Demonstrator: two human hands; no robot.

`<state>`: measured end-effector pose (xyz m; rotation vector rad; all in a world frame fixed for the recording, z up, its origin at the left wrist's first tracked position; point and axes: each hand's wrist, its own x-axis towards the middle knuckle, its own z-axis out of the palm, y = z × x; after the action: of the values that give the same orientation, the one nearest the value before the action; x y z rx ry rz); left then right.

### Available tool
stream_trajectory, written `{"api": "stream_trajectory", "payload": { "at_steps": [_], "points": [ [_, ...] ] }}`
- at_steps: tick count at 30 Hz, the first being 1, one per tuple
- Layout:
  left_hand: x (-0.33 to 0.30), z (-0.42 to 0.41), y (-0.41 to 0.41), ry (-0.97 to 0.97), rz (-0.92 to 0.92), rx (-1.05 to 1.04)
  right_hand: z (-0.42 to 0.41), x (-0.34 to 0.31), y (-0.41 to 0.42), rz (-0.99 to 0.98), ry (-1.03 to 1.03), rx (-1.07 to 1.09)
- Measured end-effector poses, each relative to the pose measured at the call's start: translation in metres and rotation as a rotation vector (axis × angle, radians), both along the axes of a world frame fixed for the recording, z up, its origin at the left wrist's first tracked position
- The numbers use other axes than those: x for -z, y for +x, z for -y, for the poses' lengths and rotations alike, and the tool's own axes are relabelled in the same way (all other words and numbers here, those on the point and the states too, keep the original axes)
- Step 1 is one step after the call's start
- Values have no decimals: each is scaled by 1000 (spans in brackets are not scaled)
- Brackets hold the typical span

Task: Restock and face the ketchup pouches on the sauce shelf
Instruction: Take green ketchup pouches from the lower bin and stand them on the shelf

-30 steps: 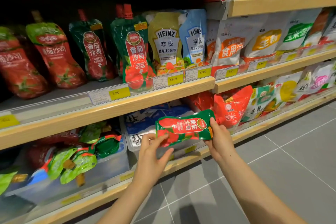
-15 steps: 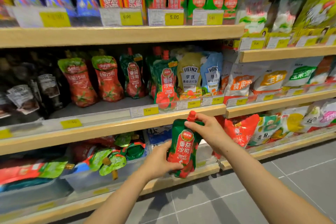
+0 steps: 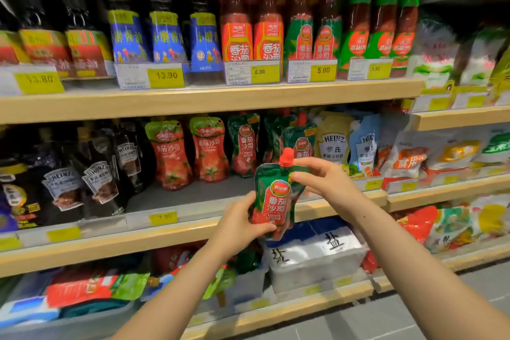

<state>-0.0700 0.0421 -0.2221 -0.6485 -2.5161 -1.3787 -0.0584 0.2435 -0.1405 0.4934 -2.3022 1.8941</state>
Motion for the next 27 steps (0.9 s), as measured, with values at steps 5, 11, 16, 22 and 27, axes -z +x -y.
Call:
{"api": "stream_trajectory", "payload": {
  "at_steps": [5, 11, 16, 22, 27],
  "points": [
    [-41, 5, -26, 46, -187, -86, -13, -3, -9, -44, -28, 34],
    [-38, 5, -63, 23, -128, -253, -44, 44, -25, -175, 349, 381],
    [-25, 6, -84, 41, 64, -270, -51, 83, -39, -295, 609, 416],
    [-27, 9, -89, -29, 199, -251, -45, 94, -53, -351, 677, 552],
    [-23, -6, -76, -210, 91, -536, -44, 99, -52, -387, 665, 574]
  ]
}}
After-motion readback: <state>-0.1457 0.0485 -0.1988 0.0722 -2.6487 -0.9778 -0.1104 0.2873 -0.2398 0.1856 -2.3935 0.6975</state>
